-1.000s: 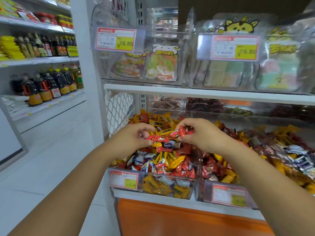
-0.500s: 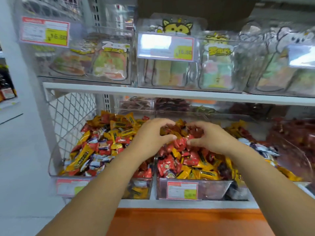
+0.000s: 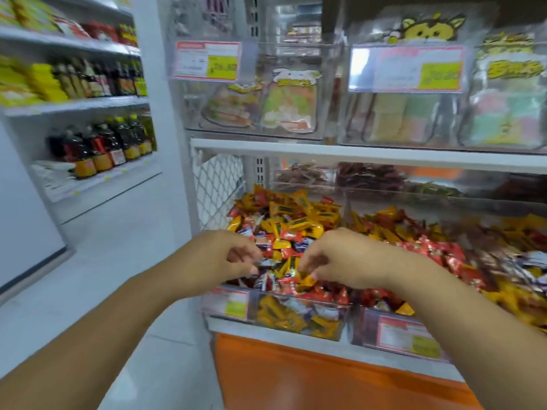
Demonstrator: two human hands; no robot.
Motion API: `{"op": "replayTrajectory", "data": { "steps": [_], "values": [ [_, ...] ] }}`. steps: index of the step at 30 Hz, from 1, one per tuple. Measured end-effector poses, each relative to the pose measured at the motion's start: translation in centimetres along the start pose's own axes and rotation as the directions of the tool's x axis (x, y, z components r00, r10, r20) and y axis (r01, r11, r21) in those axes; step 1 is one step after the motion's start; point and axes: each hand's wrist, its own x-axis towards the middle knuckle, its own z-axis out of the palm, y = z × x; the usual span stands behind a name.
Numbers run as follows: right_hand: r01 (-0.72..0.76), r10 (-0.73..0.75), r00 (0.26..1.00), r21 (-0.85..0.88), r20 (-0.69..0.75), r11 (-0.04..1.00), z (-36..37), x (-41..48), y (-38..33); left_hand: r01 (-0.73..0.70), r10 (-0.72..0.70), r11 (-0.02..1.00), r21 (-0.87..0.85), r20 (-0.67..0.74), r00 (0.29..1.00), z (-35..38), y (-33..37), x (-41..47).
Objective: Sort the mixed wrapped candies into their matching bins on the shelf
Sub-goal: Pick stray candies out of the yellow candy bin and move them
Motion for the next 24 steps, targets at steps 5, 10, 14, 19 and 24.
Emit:
{"op": "replayTrajectory", "data": {
  "steps": [5,10,14,19,24],
  "values": [
    [-0.037,0.037,0.974,-0.002,0.224,0.999,1.7,2.6,-1.6,-0.004,0.004,1.0,-0.014,-0.026,1.0,-0.1,-3.1,-3.2],
    [-0.074,0.056,0.971,0.069,0.231,0.995,2.5,3.4,-1.3,-0.076,0.082,0.996,0.044,-0.158,0.984,1.6,-5.3,-5.8],
    [-0.087,0.079,0.995,0.134,0.058,0.987,2.2,3.6,-1.0,-0.078,0.085,0.996,0.043,-0.203,0.975,2.4,-5.6,-6.1],
    [-0.094,0.089,0.994,0.081,0.064,0.992,-1.0,1.9,-1.0,-0.066,0.099,0.98,0.19,-0.172,0.98,2.3,-5.4,-5.3],
    [-0.128,0.204,0.909,-0.223,0.363,0.966,0.2,2.0,-2.1,-0.016,0.057,0.956,0.292,-0.133,0.989,1.5,-3.7,-4.1]
  ]
}}
